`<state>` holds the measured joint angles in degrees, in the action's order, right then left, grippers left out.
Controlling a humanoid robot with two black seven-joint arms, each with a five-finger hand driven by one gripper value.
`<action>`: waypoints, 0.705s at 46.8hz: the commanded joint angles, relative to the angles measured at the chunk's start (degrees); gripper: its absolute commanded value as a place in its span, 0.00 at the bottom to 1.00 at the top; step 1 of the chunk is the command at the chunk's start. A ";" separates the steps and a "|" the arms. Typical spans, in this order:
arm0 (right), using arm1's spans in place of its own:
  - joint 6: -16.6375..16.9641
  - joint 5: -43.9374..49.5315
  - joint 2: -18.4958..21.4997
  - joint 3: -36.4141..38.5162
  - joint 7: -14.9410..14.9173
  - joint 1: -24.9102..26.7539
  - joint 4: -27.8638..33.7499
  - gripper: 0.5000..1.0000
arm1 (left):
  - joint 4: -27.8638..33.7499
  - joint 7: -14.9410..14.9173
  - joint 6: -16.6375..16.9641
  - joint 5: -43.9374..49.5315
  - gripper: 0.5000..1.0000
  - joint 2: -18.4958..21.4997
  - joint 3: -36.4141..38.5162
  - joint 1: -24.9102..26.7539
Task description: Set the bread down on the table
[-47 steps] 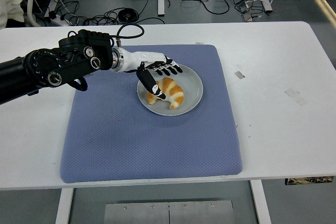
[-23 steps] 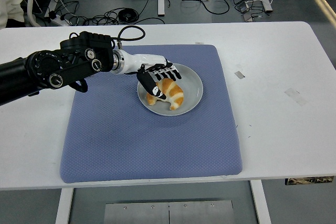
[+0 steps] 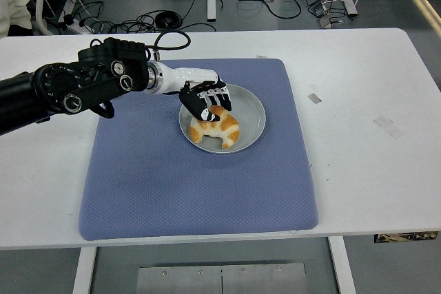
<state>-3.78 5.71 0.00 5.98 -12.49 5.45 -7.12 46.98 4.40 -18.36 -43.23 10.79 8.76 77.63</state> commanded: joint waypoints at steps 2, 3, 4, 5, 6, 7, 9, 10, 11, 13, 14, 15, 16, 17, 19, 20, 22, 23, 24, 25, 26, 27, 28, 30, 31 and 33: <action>0.00 0.00 0.00 0.00 0.01 0.00 0.00 1.00 | 0.39 -0.01 -0.10 -0.19 0.11 0.02 0.38 0.06; 0.00 0.00 0.00 0.00 0.01 0.00 0.00 1.00 | 0.57 -0.01 -0.10 -0.19 0.11 0.11 0.38 0.06; 0.00 0.00 0.00 0.00 0.01 0.00 0.00 1.00 | 0.66 -0.01 -0.10 -0.19 0.11 0.11 0.38 0.06; 0.00 0.00 0.00 0.00 0.01 0.00 0.00 1.00 | 0.83 -0.01 -0.10 -0.19 0.11 0.11 0.46 0.06; 0.00 0.00 0.00 0.00 0.01 0.00 0.00 1.00 | 0.83 -0.01 -0.10 -0.19 0.10 0.19 0.46 0.06; 0.00 0.00 0.00 0.00 0.01 0.00 0.00 1.00 | 0.92 -0.01 -0.10 -0.19 0.09 0.20 0.46 0.15; 0.00 0.00 0.00 0.00 0.01 0.00 0.00 1.00 | 0.92 -0.01 -0.10 -0.19 0.07 0.28 0.46 0.15; 0.00 0.00 0.00 0.00 0.09 0.00 0.00 1.00 | 0.92 -0.01 -0.10 -0.27 0.06 0.28 0.46 0.15; 0.00 0.00 0.00 0.00 0.01 0.00 0.00 1.00 | 0.92 -0.01 -0.01 -0.36 0.05 0.28 0.46 0.15; 0.00 0.00 0.00 0.00 0.09 0.00 0.00 1.00 | 1.01 -0.01 -0.10 -0.54 0.00 0.28 0.46 0.15; 0.00 0.00 0.00 0.00 0.09 0.00 0.00 1.00 | 1.01 -0.01 -0.10 -0.54 0.00 0.28 0.46 0.15; 0.00 0.00 0.00 0.00 0.01 0.00 0.00 1.00 | 1.01 -0.01 -0.19 -0.62 0.00 0.37 0.46 0.24; 0.00 0.00 0.00 0.00 0.09 0.00 0.00 1.00 | 1.01 -0.01 -0.19 -0.63 0.00 0.37 0.46 0.24; 0.00 0.00 0.00 0.00 0.01 0.00 0.00 1.00 | 1.01 -0.01 -0.19 -0.63 0.00 0.37 0.46 0.33; 0.00 0.00 0.00 0.00 0.01 0.00 0.00 1.00 | 1.01 -0.01 -0.27 -0.63 0.00 0.37 0.46 0.41; 0.00 0.00 0.00 0.00 0.09 0.00 0.00 1.00 | 1.01 -0.01 -0.28 -0.71 0.00 0.37 0.55 0.41; 0.00 0.00 0.00 0.00 0.01 0.00 0.00 1.00 | 1.01 -0.01 -0.28 -0.80 0.00 0.37 0.46 0.41; 0.00 0.00 0.00 0.00 0.01 0.00 0.00 1.00 | 1.01 -0.01 -0.28 -0.89 0.00 0.37 0.46 0.50; 0.00 0.00 0.00 0.00 0.01 0.00 0.00 1.00 | 0.92 -0.01 -0.28 -0.89 0.00 0.37 0.46 0.50; 0.00 0.00 0.00 0.00 0.01 0.00 0.00 1.00 | 0.92 -0.01 -0.28 -0.89 0.00 0.37 0.46 0.50; 0.00 0.00 0.00 0.00 0.01 0.00 0.00 1.00 | 0.92 -0.01 -0.19 -0.89 0.00 0.46 0.46 0.50; 0.00 0.00 0.00 0.00 0.09 0.00 0.00 1.00 | 0.83 -0.01 -0.19 -0.89 0.00 0.46 0.46 0.50; 0.00 0.00 0.00 0.00 0.01 0.00 0.00 1.00 | 0.83 -0.01 -0.19 -0.98 0.00 0.46 0.46 0.59; 0.00 0.00 0.00 0.00 0.01 0.00 0.00 1.00 | 0.57 -0.01 -0.19 -0.98 0.00 0.55 0.46 0.59; 0.00 0.00 0.00 0.00 0.01 0.00 0.00 1.00 | 0.48 -0.01 -0.19 -0.98 0.00 0.63 0.46 0.76; 0.00 0.00 0.00 0.00 0.09 0.00 0.00 1.00 | 0.22 -0.01 -0.19 -0.98 0.00 0.98 0.46 0.94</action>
<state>-3.78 5.71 0.00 5.98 -12.45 5.46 -7.12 47.52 4.39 -18.58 -44.20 11.42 9.26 78.35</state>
